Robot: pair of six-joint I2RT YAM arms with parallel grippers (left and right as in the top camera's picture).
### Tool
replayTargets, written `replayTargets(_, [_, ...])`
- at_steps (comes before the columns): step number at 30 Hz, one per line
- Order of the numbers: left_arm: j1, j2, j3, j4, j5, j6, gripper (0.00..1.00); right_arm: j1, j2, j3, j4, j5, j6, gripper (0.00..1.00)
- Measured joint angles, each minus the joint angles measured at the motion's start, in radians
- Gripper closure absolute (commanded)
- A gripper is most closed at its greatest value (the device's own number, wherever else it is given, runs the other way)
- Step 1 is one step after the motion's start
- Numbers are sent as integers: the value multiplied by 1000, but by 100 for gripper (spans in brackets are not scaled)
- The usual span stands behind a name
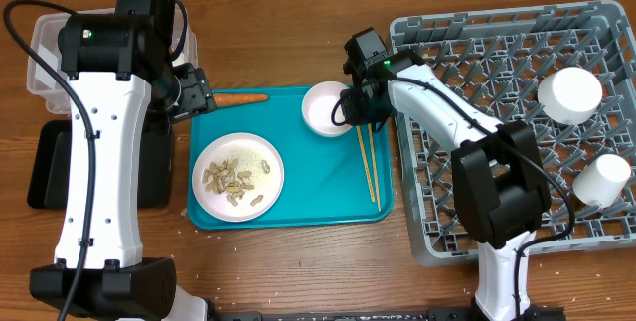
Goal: Sort waste into correct bins and load items into the dishwasher
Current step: 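Reach the right gripper to the tray and grasp the pink-white bowl, then carry the pink-white bowl to the rack's back right and release it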
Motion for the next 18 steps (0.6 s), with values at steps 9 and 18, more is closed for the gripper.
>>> replayTargets(9, [0, 0, 0, -4, 0, 0, 22, -2, -2, 34, -114, 27, 11, 96])
replayTargets(18, [0, 0, 0, -4, 0, 0, 22, -35, -222, 241, -209, 401, 6, 96])
